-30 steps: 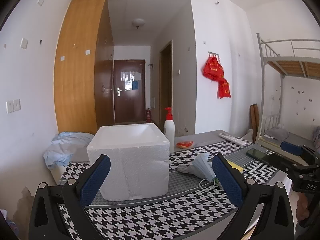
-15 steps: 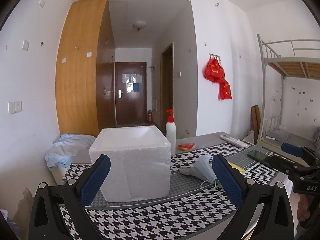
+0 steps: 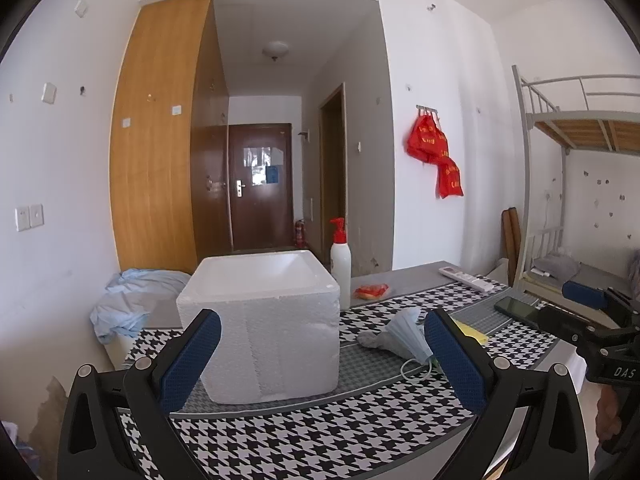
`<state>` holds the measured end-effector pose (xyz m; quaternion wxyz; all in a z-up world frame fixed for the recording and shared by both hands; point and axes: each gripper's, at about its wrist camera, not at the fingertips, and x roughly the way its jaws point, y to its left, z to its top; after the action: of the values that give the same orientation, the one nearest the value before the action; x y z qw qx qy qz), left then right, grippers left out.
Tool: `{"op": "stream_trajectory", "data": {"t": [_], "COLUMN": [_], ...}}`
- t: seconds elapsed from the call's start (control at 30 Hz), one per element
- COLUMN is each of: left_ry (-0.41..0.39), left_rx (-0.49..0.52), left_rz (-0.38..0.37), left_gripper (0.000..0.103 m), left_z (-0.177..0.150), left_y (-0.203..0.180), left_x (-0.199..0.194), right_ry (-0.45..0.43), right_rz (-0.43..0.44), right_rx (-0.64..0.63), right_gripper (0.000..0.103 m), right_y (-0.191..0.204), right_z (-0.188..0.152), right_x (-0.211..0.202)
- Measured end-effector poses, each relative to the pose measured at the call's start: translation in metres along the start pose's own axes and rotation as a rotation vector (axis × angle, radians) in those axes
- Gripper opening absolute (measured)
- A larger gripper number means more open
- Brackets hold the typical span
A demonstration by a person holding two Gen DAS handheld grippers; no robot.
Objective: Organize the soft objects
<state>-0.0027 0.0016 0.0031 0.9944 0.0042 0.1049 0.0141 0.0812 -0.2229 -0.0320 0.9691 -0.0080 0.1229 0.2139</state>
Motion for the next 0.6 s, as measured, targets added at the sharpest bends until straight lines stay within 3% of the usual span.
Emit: {"op": "stream_trajectory", "data": {"t": [0.6], "left_ry": [0.035], "left_rx": [-0.028], "left_rz": [-0.029], "left_gripper": [0.102], "left_z": [0.001], "left_y": [-0.008], "left_x": [0.016], "right_ry": [0.027], "right_rz": [-0.026], "right_rx": [0.018], "right_gripper": [0.093], "right_y": [-0.019], "right_z": [-0.002], "right_x": [0.004]}}
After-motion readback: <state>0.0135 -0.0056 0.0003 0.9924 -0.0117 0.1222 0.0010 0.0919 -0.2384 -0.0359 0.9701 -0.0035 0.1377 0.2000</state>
